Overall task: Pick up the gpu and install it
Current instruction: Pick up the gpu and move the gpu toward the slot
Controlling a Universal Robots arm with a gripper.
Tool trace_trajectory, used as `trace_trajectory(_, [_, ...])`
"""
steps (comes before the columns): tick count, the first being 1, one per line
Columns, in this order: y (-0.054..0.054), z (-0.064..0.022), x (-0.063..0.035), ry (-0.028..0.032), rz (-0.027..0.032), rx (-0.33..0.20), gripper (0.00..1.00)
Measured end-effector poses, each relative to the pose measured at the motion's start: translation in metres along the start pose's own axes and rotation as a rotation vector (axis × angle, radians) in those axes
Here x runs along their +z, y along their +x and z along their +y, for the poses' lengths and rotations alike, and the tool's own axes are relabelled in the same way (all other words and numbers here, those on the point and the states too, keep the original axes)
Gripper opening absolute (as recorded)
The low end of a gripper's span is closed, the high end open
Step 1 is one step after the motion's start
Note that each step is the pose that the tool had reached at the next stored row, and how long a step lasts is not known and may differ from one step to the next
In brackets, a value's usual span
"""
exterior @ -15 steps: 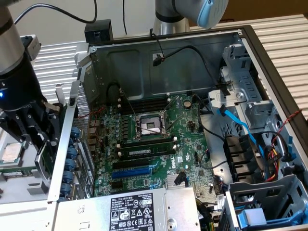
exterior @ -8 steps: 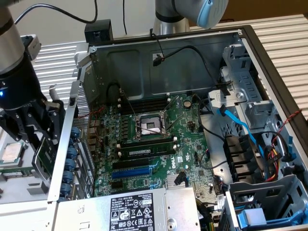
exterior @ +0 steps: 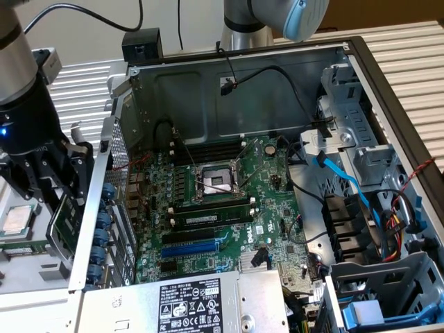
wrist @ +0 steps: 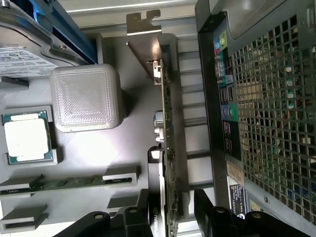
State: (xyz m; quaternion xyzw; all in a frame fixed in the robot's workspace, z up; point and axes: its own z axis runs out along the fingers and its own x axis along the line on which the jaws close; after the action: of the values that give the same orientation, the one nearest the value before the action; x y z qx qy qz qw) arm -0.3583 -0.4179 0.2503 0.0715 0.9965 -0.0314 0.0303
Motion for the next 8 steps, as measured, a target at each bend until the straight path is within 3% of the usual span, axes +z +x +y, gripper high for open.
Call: trace_trajectory(8, [0.006, 0.0067, -0.0002, 0.0027, -0.0089, 0.0, 0.49])
